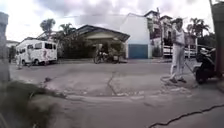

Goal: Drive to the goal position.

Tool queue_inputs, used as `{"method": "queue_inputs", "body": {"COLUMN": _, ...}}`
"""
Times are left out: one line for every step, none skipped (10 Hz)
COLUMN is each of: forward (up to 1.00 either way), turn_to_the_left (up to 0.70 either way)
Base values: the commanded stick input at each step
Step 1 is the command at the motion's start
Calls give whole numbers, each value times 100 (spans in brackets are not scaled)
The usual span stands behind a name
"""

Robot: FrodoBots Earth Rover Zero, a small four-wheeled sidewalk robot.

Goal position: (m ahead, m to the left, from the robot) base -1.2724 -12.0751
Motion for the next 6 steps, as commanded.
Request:
{"method": "queue_inputs", "body": {"forward": -12, "turn_to_the_left": 0}}
{"method": "queue_inputs", "body": {"forward": -12, "turn_to_the_left": 0}}
{"method": "queue_inputs", "body": {"forward": -12, "turn_to_the_left": 0}}
{"method": "queue_inputs", "body": {"forward": -12, "turn_to_the_left": 0}}
{"method": "queue_inputs", "body": {"forward": -12, "turn_to_the_left": 0}}
{"method": "queue_inputs", "body": {"forward": -12, "turn_to_the_left": 0}}
